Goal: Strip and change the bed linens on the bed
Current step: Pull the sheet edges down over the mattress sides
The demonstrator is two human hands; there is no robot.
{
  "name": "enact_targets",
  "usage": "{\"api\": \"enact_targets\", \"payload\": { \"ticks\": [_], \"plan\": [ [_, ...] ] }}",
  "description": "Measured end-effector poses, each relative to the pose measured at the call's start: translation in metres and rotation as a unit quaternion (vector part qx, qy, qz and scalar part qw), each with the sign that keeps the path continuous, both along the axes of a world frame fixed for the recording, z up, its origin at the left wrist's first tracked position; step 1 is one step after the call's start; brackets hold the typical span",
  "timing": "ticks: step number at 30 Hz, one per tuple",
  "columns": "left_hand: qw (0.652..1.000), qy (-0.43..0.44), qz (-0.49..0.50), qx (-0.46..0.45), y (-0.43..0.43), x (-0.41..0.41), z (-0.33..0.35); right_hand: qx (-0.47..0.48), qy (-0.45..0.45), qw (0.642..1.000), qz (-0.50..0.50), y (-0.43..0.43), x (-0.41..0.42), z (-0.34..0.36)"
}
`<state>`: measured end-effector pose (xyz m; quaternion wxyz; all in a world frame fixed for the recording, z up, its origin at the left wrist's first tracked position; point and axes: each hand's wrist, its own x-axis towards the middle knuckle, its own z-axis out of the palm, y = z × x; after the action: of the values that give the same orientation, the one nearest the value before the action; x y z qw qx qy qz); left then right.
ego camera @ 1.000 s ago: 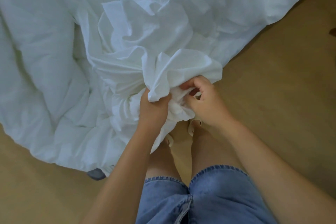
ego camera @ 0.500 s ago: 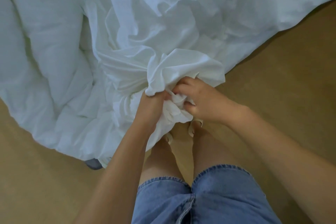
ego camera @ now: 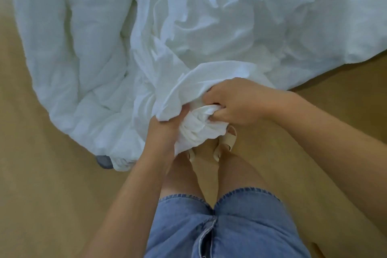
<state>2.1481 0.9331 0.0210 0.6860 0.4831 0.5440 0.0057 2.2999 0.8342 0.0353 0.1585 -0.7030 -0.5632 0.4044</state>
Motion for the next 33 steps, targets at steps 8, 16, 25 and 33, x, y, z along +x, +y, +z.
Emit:
{"api": "enact_targets", "payload": {
  "ticks": [8, 16, 25, 33],
  "plan": [
    [0.985, 0.012, -0.048, 0.168, 0.012, -0.018, 0.022, 0.053, 0.092, 0.978, -0.181, -0.013, 0.026, 0.034],
    [0.941, 0.211, -0.075, 0.253, 0.062, -0.061, 0.001, 0.198, 0.074, 0.938, -0.273, -0.036, 0.056, 0.110],
    [0.988, 0.082, -0.027, 0.126, 0.053, -0.039, -0.003, 0.148, 0.053, 0.973, -0.167, -0.024, -0.010, 0.091],
    [0.960, 0.166, 0.043, 0.220, 0.073, -0.053, -0.020, 0.097, 0.205, 0.964, -0.135, -0.044, -0.038, 0.112]
  ]
}}
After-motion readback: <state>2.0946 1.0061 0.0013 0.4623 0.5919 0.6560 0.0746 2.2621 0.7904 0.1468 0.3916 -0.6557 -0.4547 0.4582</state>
